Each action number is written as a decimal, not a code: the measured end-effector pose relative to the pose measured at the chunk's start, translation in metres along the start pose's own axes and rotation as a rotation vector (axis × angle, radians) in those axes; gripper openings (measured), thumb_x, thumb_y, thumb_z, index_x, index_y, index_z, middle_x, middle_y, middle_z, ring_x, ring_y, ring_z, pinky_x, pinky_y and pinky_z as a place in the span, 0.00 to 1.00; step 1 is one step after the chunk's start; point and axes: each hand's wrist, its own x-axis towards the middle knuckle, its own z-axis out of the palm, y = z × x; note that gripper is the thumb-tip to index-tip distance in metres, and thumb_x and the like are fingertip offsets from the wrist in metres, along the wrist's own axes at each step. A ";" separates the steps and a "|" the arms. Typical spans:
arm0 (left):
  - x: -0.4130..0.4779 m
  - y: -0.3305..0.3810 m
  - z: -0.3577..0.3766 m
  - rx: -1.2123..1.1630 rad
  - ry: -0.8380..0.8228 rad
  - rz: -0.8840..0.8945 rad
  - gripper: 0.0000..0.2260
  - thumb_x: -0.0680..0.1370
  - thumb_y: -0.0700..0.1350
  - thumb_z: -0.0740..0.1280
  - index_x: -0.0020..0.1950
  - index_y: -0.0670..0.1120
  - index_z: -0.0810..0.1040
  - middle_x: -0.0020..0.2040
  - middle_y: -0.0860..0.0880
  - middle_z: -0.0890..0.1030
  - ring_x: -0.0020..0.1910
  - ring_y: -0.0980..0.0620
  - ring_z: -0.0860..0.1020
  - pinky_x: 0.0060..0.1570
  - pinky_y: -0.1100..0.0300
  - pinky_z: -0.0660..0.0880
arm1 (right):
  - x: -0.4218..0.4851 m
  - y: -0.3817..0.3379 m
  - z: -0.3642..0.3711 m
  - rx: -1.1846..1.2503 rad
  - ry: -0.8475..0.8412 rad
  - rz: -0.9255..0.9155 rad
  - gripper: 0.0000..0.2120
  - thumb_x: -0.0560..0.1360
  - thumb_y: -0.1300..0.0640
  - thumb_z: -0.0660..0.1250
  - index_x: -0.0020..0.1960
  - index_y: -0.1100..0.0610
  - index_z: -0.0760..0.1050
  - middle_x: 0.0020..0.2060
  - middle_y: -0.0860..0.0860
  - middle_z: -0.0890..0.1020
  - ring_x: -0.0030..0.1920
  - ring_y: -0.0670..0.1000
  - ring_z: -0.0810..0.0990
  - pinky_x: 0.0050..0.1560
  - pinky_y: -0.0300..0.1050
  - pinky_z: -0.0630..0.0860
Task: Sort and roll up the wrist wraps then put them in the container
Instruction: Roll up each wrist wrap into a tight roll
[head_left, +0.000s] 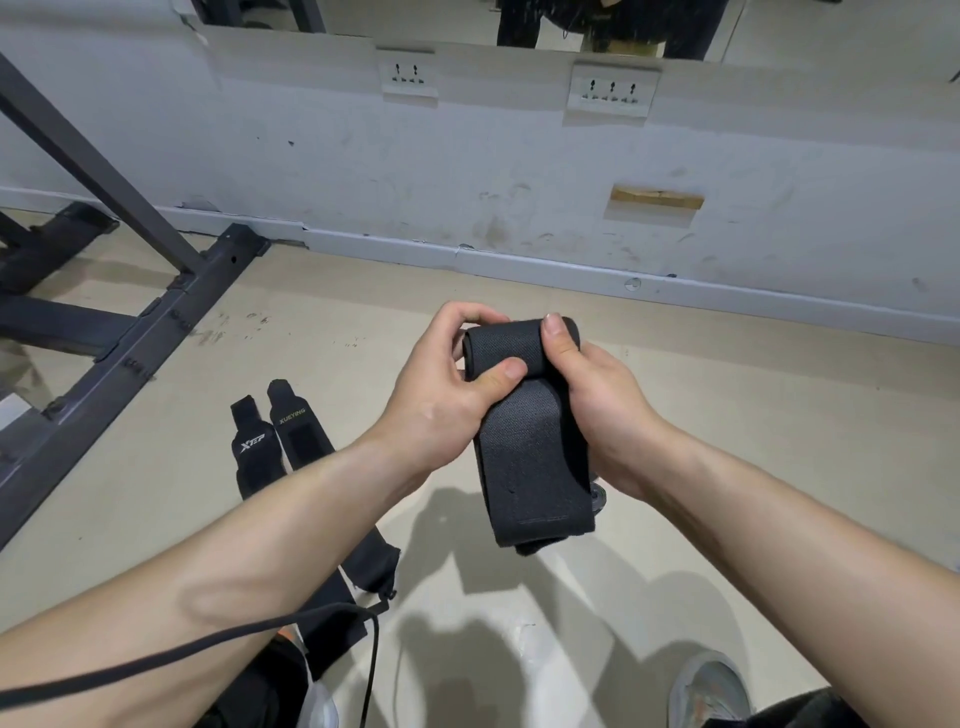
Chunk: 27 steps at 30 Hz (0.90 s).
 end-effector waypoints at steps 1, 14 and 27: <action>0.000 0.000 0.000 -0.024 0.018 -0.026 0.14 0.78 0.37 0.72 0.60 0.48 0.75 0.51 0.48 0.82 0.43 0.51 0.84 0.46 0.54 0.82 | 0.001 0.000 -0.001 0.006 -0.001 0.001 0.22 0.85 0.44 0.57 0.59 0.60 0.80 0.45 0.56 0.88 0.42 0.52 0.87 0.41 0.44 0.84; 0.005 0.003 -0.003 -0.193 -0.042 -0.350 0.15 0.80 0.43 0.71 0.65 0.40 0.77 0.56 0.41 0.86 0.54 0.43 0.85 0.56 0.50 0.82 | 0.010 0.008 -0.004 -0.089 0.008 -0.014 0.19 0.85 0.48 0.59 0.67 0.60 0.73 0.59 0.61 0.84 0.56 0.60 0.85 0.55 0.55 0.82; 0.010 0.016 -0.011 -0.260 0.039 -0.299 0.14 0.80 0.40 0.70 0.65 0.38 0.77 0.43 0.47 0.81 0.31 0.56 0.82 0.47 0.54 0.82 | 0.007 0.010 -0.002 -0.108 -0.039 0.092 0.28 0.75 0.35 0.70 0.64 0.56 0.76 0.54 0.56 0.87 0.55 0.57 0.86 0.64 0.61 0.77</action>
